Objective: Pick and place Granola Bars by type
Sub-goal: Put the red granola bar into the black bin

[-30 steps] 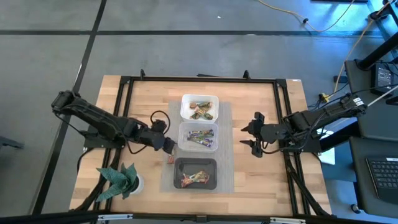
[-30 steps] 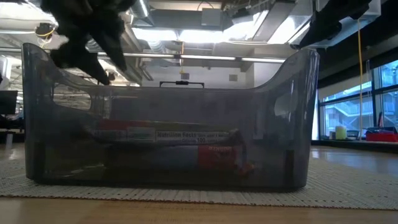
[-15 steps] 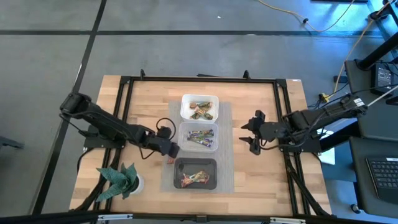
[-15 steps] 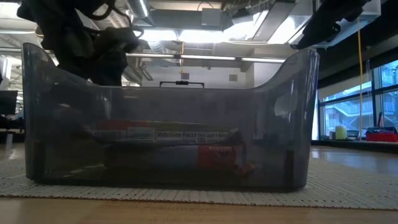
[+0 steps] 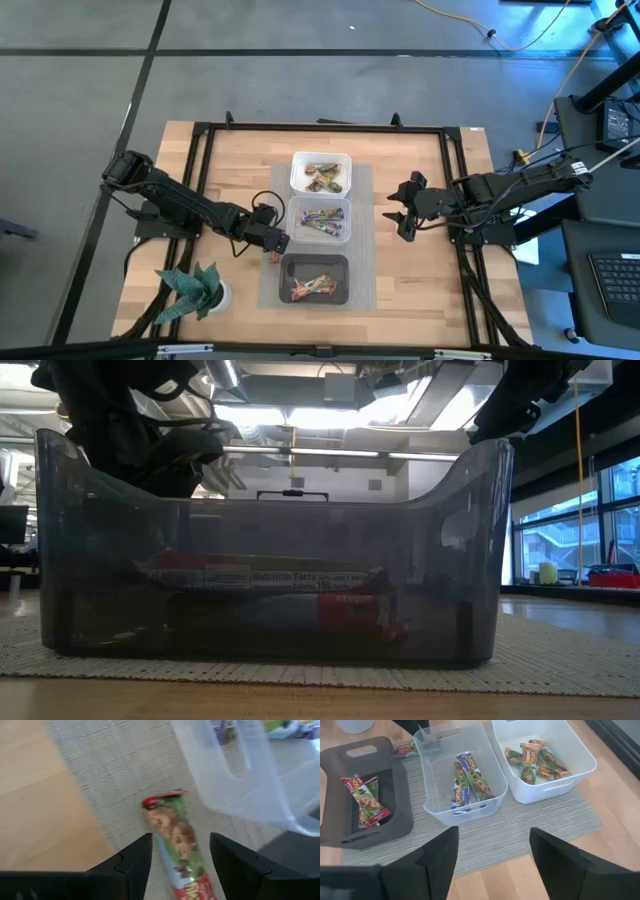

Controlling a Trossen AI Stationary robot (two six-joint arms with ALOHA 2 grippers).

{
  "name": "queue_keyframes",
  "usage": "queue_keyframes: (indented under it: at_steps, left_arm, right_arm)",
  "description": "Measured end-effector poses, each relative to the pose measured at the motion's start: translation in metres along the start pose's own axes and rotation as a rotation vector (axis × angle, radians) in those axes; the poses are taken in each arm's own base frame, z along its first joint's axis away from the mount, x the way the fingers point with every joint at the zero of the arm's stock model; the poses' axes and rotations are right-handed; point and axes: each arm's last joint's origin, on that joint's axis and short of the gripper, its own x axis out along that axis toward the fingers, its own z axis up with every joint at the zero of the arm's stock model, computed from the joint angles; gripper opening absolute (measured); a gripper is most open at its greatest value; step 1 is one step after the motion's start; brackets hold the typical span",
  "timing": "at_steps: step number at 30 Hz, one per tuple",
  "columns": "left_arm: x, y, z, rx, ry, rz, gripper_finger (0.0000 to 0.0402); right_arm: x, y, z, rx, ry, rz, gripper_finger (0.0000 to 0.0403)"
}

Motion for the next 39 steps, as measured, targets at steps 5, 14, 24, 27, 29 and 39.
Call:
queue_keyframes:
  at_steps: [5,14,24,27,29,39]
  left_arm:
    - [0.0,-0.003,-0.001,-0.012,0.01,-0.028,0.019]
    - [0.008,-0.003,-0.009,-0.031,0.003,-0.005,0.019]
    - [0.024,-0.002,-0.017,-0.031,0.032,0.037,0.019]
    - [0.027,-0.002,-0.018,-0.039,0.041,0.049,0.0191]
    - [0.028,-0.002,-0.018,-0.039,0.046,0.052,0.019]
    - [0.029,-0.007,-0.018,-0.058,0.039,-0.003,0.019]
  right_arm:
    - [0.001,-0.003,0.001,0.01,-0.001,-0.011,0.0246]
    - [0.001,-0.004,0.002,0.014,-0.001,-0.016,0.0246]
    - [0.001,-0.004,0.002,0.013,-0.002,-0.017,0.0246]
    - [0.001,-0.004,0.002,0.013,-0.002,-0.017,0.0246]
    - [0.001,-0.004,0.002,0.012,-0.002,-0.017,0.0246]
    - [0.001,-0.004,0.002,0.01,-0.002,-0.017,0.0246]
